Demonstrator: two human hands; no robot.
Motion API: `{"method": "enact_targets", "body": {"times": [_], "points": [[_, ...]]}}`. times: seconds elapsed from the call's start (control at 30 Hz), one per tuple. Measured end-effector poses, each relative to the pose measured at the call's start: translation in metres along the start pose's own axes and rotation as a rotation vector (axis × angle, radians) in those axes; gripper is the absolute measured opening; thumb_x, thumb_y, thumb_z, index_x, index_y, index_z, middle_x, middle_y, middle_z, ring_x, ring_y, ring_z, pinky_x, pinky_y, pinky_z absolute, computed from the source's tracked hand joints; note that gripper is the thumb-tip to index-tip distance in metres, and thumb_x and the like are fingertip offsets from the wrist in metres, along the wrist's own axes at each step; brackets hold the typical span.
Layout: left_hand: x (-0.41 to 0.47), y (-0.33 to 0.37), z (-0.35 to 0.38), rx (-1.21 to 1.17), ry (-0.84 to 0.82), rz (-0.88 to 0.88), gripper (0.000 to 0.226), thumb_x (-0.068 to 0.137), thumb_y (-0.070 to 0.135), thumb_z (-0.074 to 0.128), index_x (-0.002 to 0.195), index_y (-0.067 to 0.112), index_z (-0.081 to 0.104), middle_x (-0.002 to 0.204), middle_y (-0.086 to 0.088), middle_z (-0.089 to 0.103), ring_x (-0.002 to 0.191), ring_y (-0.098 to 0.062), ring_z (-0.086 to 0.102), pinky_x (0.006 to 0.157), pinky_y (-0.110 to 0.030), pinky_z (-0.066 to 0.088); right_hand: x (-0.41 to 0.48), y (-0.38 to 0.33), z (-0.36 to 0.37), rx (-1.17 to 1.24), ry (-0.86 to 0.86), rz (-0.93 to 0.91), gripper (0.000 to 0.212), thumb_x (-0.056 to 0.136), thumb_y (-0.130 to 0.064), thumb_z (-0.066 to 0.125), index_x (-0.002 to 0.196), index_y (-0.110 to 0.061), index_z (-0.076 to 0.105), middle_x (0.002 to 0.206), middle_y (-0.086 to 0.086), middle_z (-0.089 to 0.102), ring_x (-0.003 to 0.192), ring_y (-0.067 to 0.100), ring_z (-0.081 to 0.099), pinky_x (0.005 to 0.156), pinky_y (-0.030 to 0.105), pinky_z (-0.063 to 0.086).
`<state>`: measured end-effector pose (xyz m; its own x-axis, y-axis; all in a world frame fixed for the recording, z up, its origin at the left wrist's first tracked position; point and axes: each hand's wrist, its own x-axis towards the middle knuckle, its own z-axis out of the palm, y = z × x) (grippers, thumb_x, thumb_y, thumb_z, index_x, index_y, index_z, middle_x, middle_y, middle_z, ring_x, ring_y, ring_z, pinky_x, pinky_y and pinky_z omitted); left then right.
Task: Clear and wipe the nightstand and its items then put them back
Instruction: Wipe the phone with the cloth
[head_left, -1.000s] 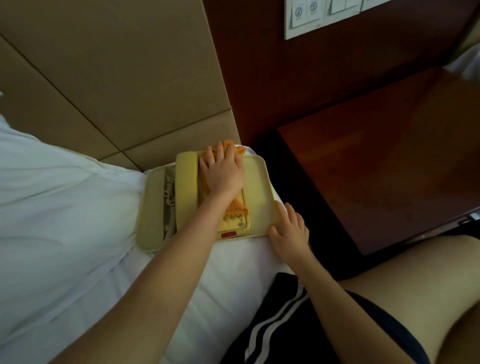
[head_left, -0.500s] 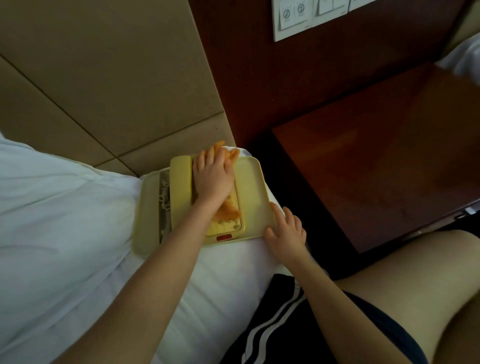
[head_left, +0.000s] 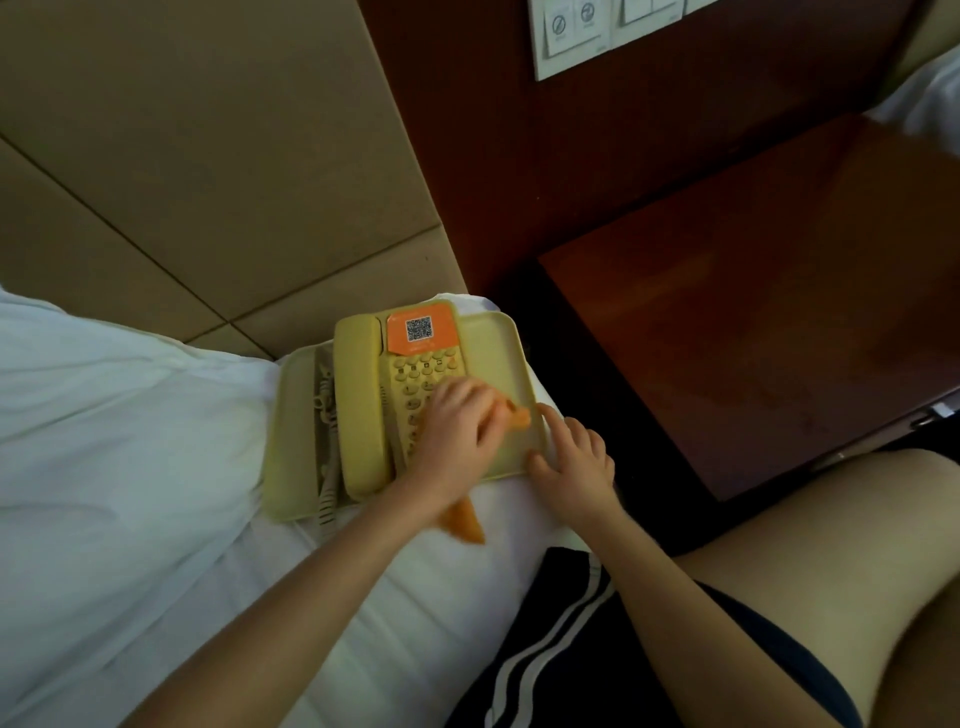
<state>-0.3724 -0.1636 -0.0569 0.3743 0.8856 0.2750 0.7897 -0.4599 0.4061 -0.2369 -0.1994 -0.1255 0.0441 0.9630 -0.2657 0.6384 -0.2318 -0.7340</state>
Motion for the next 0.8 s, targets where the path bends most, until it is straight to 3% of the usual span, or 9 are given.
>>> {"method": "enact_targets", "body": {"times": [0.13,0.2,0.27,0.33,0.43,0.5,0.57,0.7,0.8], "points": [[0.069,0.015,-0.015,-0.510,0.300,-0.261,0.010,0.090,0.014,0.056,0.099,0.019,0.055,0.093,0.007,0.057,0.084,-0.002,0.054,0.074,-0.009,0.041,-0.005,0.000,-0.007,0.039,-0.009,0.028,0.069,0.093,-0.046,0.045,0.149,-0.029,0.008,0.150,0.004,0.024,0.135,0.027,0.025,0.105,0.041,0.024],[0.098,0.020,-0.020,-0.594,0.429,-0.223,0.017,0.090,0.020,0.055,0.105,0.025,0.052,0.102,0.011,0.055,0.091,0.009,0.052,0.076,-0.005,0.040,-0.007,0.000,-0.012,0.120,-0.008,0.040,0.077,0.092,-0.047,0.048,0.149,-0.025,0.002,0.151,0.006,0.023,0.134,0.028,0.028,0.105,0.042,0.030],[0.113,0.017,-0.016,-0.516,0.446,-0.139,0.022,0.090,0.021,0.053,0.111,0.027,0.049,0.113,0.007,0.051,0.102,0.006,0.049,0.084,-0.009,0.041,-0.008,0.000,-0.015,0.166,-0.008,0.046,0.082,0.091,-0.045,0.051,0.149,-0.022,-0.001,0.152,0.006,0.021,0.135,0.028,0.028,0.105,0.043,0.031],[0.117,0.005,-0.002,-0.343,0.321,-0.120,0.028,0.090,0.015,0.053,0.117,0.020,0.051,0.122,-0.001,0.046,0.110,-0.008,0.047,0.091,-0.018,0.042,-0.008,-0.001,-0.016,0.173,-0.010,0.056,0.082,0.091,-0.044,0.051,0.149,-0.020,-0.002,0.152,0.006,0.021,0.135,0.028,0.028,0.105,0.042,0.031],[0.104,-0.021,0.029,0.167,-0.163,-0.089,0.038,0.090,0.008,0.049,0.128,0.010,0.047,0.135,-0.010,0.040,0.124,-0.025,0.039,0.104,-0.031,0.033,-0.007,-0.001,-0.015,0.171,-0.014,0.056,0.080,0.092,-0.042,0.051,0.149,-0.020,0.000,0.152,0.007,0.022,0.135,0.028,0.029,0.105,0.042,0.032],[0.092,-0.021,0.048,0.469,-0.429,-0.164,0.050,0.092,0.013,0.042,0.140,0.007,0.030,0.147,-0.013,0.028,0.134,-0.030,0.025,0.109,-0.035,0.027,-0.006,-0.001,-0.014,0.177,-0.027,0.056,0.080,0.092,-0.042,0.051,0.149,-0.020,0.000,0.152,0.007,0.022,0.134,0.028,0.028,0.104,0.043,0.032],[0.088,-0.008,0.060,0.654,-0.496,-0.329,0.062,0.092,0.018,0.043,0.145,0.002,0.013,0.151,-0.017,0.017,0.137,-0.034,0.020,0.108,-0.037,0.031,-0.005,0.001,-0.015,0.175,-0.039,0.061,0.080,0.092,-0.042,0.051,0.149,-0.021,-0.001,0.151,0.007,0.023,0.133,0.029,0.030,0.103,0.045,0.034],[0.079,0.023,0.051,0.527,-0.478,-0.336,0.036,0.094,0.010,0.040,0.129,0.002,0.045,0.135,-0.017,0.044,0.128,-0.031,0.036,0.104,-0.034,0.025,-0.005,0.000,-0.015,0.157,-0.046,0.061,0.080,0.092,-0.043,0.051,0.149,-0.016,0.002,0.149,0.010,0.025,0.133,0.030,0.031,0.103,0.045,0.033],[0.044,0.031,0.049,0.438,-0.582,-0.155,0.037,0.094,0.007,0.038,0.130,-0.001,0.045,0.134,-0.017,0.047,0.127,-0.030,0.038,0.097,-0.017,0.025,-0.003,0.002,-0.016,0.154,-0.061,0.069,0.082,0.090,-0.041,0.054,0.149,-0.014,0.004,0.149,0.012,0.025,0.134,0.031,0.028,0.105,0.044,0.030]]}}
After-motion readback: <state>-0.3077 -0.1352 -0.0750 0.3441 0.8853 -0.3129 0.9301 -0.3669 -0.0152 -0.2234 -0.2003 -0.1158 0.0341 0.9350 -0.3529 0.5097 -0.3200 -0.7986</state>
